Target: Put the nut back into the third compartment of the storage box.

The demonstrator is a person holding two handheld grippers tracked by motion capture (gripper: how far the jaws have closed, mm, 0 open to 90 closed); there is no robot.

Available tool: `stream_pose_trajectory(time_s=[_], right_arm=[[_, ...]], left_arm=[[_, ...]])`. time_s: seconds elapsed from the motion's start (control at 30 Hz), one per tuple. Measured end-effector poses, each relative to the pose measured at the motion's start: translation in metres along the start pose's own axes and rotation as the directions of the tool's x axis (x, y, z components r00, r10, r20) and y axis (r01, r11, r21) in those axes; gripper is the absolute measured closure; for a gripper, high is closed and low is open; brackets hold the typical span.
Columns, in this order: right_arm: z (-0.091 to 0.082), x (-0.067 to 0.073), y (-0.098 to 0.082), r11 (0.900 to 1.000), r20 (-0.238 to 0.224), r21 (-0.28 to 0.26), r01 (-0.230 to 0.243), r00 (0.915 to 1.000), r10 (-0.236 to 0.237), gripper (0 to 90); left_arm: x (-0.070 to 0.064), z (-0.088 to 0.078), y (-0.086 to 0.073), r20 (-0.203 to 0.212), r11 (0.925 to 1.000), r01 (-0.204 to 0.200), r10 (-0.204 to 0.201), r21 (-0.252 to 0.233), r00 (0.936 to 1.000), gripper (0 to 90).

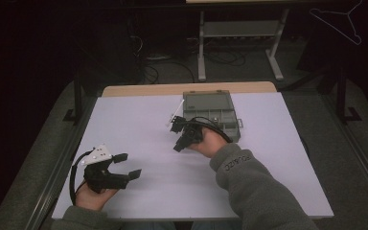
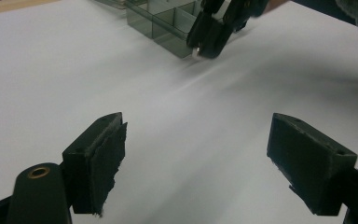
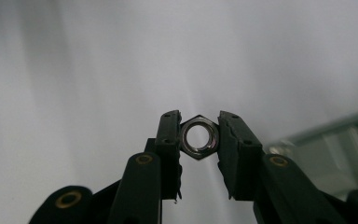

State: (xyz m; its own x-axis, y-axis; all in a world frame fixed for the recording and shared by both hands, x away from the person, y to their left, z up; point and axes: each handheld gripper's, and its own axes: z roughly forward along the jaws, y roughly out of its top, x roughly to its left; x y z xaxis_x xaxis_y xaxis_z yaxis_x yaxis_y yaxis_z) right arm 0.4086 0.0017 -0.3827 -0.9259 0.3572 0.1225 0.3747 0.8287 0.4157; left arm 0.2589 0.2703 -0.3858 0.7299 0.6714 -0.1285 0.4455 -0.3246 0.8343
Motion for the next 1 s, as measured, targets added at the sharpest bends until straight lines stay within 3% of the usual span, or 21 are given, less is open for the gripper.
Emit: stream_pose_trajectory(time_s=[0.23, 0.43, 0.73, 0.93, 1.0], right_arm=[[-0.026, -0.024, -0.014, 0.997, 0.026, -0.045, -0.067, 0.9973, 0.068, 69.4], [-0.049, -0.05, -0.028, 0.987, 0.059, -0.083, -0.135, 0.9883, 0.141, 69.4], [-0.071, -0.089, -0.046, 0.961, 0.104, -0.112, -0.252, 0.959, 0.264, 69.4], [-0.069, -0.112, -0.056, 0.938, 0.127, -0.097, -0.332, 0.9307, 0.343, 69.4], [-0.068, -0.118, -0.059, 0.934, 0.131, -0.097, -0.343, 0.9263, 0.353, 69.4]], left_arm=[[0.0, 0.0, 0.0, 0.0, 1.0, 0.001, -0.001, 0.0, 1.0, 18.5], [0.0, 0.0, 0.0, -0.001, 1.0, 0.001, -0.001, 0.001, 1.0, 18.5], [0.001, 0.0, 0.0, -0.001, 1.0, 0.0, 0.0, 0.0, 1.0, 18.6], [0.001, 0.0, -0.001, 0.0, 1.0, 0.002, -0.002, -0.002, 1.0, 18.6], [0.001, 0.0, -0.001, 0.0, 1.0, 0.004, -0.004, -0.002, 1.0, 18.6]])
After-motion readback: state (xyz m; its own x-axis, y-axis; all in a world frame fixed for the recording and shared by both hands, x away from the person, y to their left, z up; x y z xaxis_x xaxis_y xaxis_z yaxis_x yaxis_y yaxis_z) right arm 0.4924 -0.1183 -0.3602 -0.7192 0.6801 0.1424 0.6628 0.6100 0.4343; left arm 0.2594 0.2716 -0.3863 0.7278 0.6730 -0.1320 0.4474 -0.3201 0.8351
